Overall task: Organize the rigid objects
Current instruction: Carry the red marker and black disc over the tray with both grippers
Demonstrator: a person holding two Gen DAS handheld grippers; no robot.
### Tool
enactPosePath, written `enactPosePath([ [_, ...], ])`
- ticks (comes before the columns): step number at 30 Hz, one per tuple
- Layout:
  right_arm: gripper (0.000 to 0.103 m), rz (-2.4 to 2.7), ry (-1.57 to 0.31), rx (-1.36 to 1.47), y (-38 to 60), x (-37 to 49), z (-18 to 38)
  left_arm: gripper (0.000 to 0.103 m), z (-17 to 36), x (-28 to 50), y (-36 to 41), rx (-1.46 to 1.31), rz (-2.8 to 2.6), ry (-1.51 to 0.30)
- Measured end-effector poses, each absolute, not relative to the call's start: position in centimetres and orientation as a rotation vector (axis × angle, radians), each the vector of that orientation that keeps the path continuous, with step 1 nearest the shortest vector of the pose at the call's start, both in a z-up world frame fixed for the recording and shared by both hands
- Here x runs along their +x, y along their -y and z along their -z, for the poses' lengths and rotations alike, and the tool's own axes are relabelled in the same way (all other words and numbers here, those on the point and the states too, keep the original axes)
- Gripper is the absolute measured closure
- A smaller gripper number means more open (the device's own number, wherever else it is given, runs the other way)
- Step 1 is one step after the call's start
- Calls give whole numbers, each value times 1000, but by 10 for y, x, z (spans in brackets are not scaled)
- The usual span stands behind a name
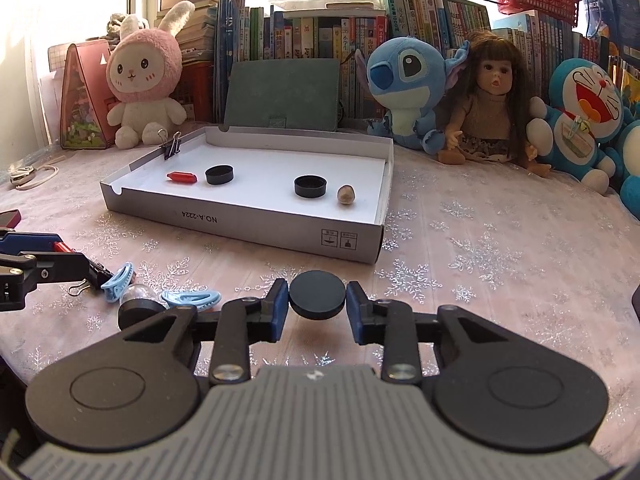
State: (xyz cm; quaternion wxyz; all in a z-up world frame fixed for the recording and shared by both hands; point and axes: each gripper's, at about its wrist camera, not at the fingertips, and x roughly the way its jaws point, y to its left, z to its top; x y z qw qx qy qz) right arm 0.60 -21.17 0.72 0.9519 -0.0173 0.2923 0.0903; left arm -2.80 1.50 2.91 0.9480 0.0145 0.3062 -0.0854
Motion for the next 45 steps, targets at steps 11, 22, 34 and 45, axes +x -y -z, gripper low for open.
enactPosePath([
  [11,66,-166,-587,-1,216,21,-26,61,-49,10,-23,-30,133,-606],
  [22,66,-150,-629,86,228,65,-48,61,-67,73,-30,-78,120,-638],
  [34,66,-153,-751,131,226,118,-46,61,-48,140,-36,-87,96,-772],
  [45,66,-183,-839,114,208,150,-26,61,-22,169,-22,-46,79,-826],
])
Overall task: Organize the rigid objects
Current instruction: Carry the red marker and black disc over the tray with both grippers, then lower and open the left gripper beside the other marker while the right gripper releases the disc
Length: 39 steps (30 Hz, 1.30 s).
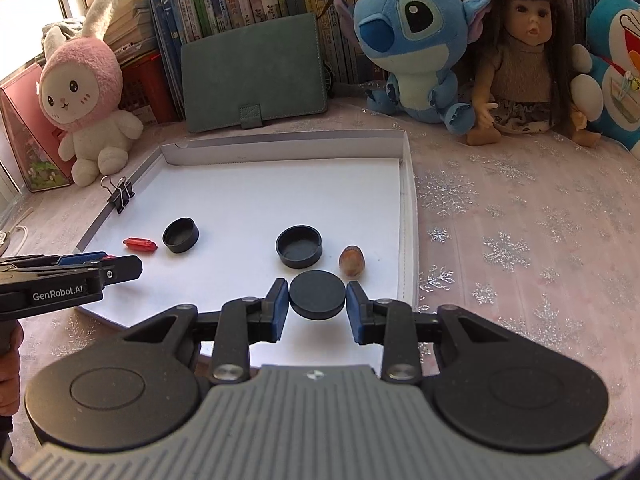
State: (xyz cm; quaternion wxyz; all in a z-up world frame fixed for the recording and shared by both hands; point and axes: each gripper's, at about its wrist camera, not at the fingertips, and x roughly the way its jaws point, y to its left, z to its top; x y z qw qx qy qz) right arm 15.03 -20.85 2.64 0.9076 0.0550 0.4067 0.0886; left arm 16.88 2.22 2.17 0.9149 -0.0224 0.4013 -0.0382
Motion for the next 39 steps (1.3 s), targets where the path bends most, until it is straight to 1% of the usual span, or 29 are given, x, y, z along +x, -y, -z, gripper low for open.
enactPosePath([
  [16,66,-151,-852,86,204,171,-16,61,-9,190,-20,-28,25,-819],
  [39,67,-134,-845,81,203,175,-13,61,-6,191,-17,6,3,-791],
])
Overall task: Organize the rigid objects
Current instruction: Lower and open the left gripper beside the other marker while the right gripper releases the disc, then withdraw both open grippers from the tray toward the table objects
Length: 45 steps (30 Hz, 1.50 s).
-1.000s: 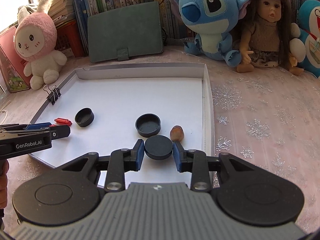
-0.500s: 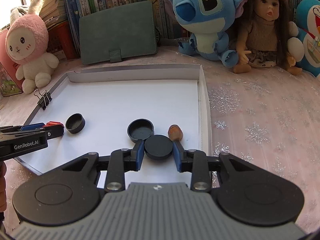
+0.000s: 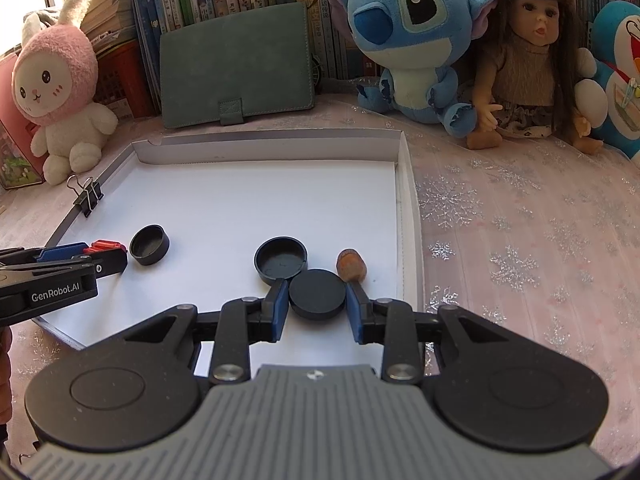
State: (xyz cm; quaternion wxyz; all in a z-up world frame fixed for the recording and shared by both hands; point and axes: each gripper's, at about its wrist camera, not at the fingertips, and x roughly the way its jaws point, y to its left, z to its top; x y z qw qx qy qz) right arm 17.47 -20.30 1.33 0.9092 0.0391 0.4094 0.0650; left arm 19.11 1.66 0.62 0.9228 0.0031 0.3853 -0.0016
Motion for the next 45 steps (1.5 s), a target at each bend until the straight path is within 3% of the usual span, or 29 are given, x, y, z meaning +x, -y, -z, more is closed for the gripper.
enactPosePath([
  [13,66,-131,-836,59,201,174,-12,60,-6,190,-15,15,-2,-779],
  [25,59,-119,-813,22,196,169,-11,60,-5,186,-13,16,-15,-761],
  [27,51,-118,-811,12,195,168,-11,57,-5,185,-14,15,-18,-760],
  [32,42,-120,-805,-1,194,163,-10,29,-5,179,-13,31,-9,-761],
  [45,17,-139,-760,31,197,143,-17,12,-22,146,-14,3,35,-705],
])
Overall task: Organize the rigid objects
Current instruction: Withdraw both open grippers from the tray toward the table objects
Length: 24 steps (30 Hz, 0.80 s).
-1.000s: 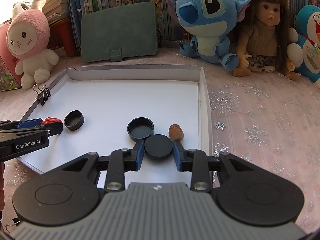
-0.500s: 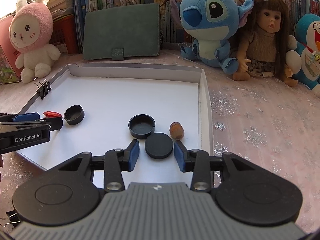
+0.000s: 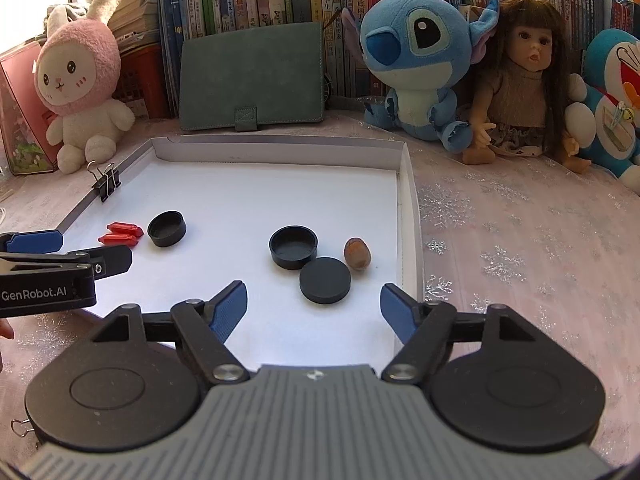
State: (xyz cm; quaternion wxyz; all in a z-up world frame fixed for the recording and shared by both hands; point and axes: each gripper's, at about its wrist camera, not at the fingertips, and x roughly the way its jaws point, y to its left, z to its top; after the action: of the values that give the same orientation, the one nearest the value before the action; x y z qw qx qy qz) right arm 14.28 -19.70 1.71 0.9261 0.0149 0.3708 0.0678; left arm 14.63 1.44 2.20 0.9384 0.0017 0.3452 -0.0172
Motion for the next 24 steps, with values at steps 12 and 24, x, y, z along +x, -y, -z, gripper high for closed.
enactPosePath([
  [12,0,-170,-667,105,210,114,-33,4,-34,107,-16,-43,86,-653],
  [24,0,-172,-611,141,219,87,-39,1,-33,74,-22,-71,101,-675],
])
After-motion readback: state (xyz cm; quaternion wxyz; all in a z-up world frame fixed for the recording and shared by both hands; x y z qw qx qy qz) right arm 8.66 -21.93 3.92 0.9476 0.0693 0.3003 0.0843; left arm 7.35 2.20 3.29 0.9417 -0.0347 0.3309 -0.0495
